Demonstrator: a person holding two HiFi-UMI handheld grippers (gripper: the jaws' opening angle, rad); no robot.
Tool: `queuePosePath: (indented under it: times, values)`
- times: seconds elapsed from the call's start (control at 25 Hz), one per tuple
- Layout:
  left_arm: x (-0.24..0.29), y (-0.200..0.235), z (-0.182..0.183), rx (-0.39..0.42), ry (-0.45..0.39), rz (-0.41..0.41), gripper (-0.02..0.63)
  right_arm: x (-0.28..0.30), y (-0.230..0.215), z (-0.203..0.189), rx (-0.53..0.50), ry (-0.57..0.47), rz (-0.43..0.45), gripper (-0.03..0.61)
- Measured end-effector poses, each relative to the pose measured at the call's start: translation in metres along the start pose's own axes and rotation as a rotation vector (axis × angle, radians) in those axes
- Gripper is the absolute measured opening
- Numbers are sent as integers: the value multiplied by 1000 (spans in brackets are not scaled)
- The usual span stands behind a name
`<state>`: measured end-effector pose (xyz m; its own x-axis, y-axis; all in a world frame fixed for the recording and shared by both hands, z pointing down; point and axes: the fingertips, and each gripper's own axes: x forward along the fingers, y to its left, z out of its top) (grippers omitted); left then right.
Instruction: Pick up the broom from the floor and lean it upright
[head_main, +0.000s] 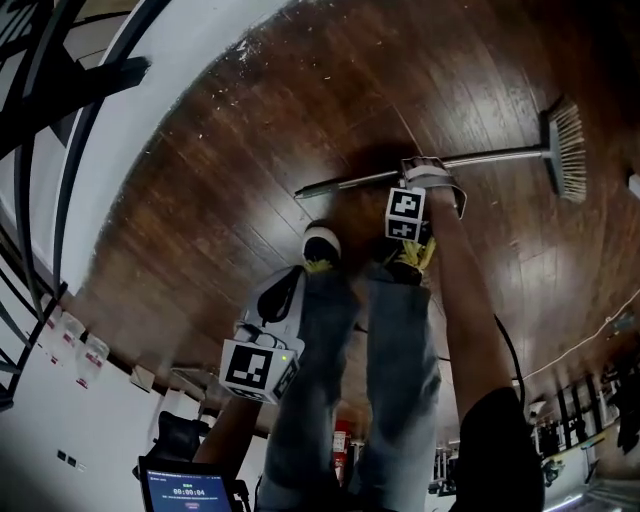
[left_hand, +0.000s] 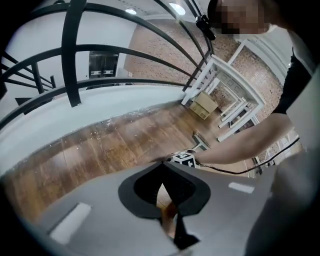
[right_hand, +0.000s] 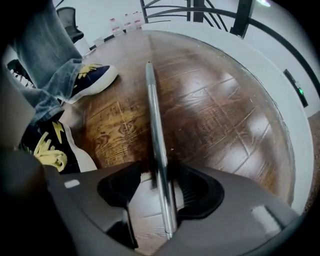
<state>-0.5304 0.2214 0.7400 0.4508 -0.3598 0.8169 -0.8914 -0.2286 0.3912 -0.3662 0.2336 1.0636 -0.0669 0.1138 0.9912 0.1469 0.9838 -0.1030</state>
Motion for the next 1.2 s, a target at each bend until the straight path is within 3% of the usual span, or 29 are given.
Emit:
queuePosePath:
  times: [0.08,0.16,0.32,0.44,0.56,0.72,0.88,1.04,1.2]
  values:
    - [4,-5,1,-1,-4,-9,18,-1,2,1,-18,-12,4,220]
    - [7,-12,3,-5,-11,-19,18,-1,11,2,-58,-12,12,87]
    - [9,-26,17,1,-31,-30,18,-25,13,5,-47,-58,-32,81]
    - [-14,-53,57,22,-72,-43,18,-106,-6,14,25,-176,-101,80]
    - [-50,-102,119,90,-140,-89,18,-217,-39,7,152,-291,-201,80]
    - [-91,-175,224,250,-268,-180,18,-369,-106,-40,398,-396,-381,77]
    - [-118,-254,301,376,-314,-244,18,-500,-126,-112,775,-539,-501,78]
    - [-90,-342,362,509,-326,-306,18,-572,-134,-203,1087,-708,-615,83]
    - [-32,-445,411,641,-328,-384,18,-605,-128,-290,1345,-850,-666,81]
